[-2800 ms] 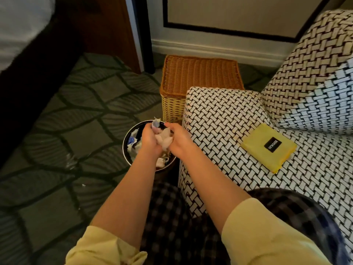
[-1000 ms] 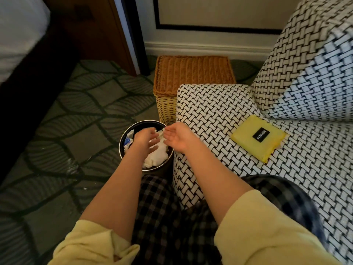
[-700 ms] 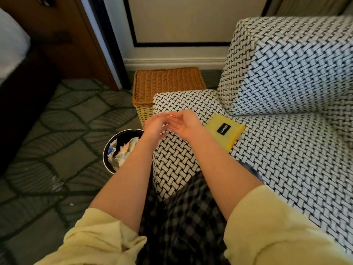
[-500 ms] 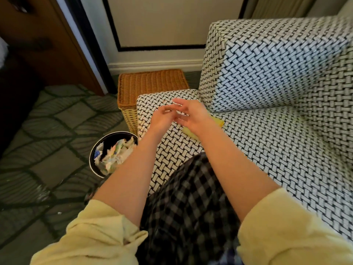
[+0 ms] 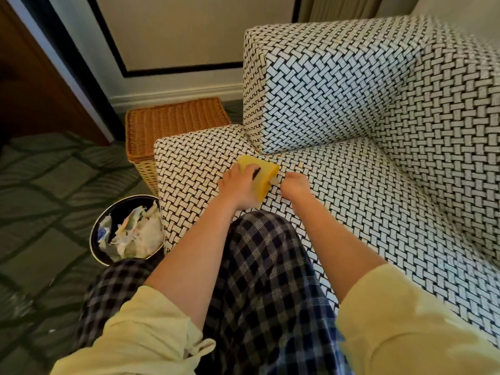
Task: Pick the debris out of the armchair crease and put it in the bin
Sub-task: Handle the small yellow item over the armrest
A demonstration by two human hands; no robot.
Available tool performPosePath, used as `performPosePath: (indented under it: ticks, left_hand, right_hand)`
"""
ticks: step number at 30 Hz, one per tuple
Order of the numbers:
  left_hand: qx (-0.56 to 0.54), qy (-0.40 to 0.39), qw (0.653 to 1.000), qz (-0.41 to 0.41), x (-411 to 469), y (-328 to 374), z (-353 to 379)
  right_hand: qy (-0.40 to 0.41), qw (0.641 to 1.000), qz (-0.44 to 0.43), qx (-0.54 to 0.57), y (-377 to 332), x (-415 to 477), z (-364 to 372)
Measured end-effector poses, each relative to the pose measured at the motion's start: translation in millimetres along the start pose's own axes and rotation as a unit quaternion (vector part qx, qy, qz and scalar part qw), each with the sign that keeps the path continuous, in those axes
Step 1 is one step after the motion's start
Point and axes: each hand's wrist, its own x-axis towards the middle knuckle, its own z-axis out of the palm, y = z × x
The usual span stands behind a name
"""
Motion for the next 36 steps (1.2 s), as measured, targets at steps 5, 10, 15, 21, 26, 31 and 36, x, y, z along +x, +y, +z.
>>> performPosePath:
  ticks: [5, 10, 15, 21, 26, 31, 36]
  left_hand:
    - [-0.031, -0.046, 0.997, -0.052, 1, -13, 2]
    - [-0.008, 0.000, 0.999, -0.035, 5, -15, 9]
    - [-0.002, 0.106, 0.994, 0.027, 7, -13, 13]
    - [-0.122, 0.214, 0.964, 0.100, 2, -11, 7]
    - [-0.318, 0.209, 0.920, 0.098, -4, -9, -2]
    - [-0.348, 0.218, 0.906, 0.099, -4, 9, -12]
    - [-0.269, 0.246, 0.925, 0.107, -1, 14, -16]
  right_hand:
    - [-0.038, 0.996, 0.031, 0.076, -11, 5, 10]
    - [-0.101, 0.973, 0.028, 0.206, 8, 8, -4]
    - [-0.148, 0.987, -0.049, 0.051, 15, 5, -5]
    - [-0.092, 0.979, -0.181, -0.021, 8, -4, 5]
    - [0.042, 0.951, -0.305, -0.030, -8, -5, 7]
    - [0.053, 0.940, -0.337, -0.025, -22, -7, 6]
    - [-0.001, 0.948, -0.317, -0.005, -23, -15, 11]
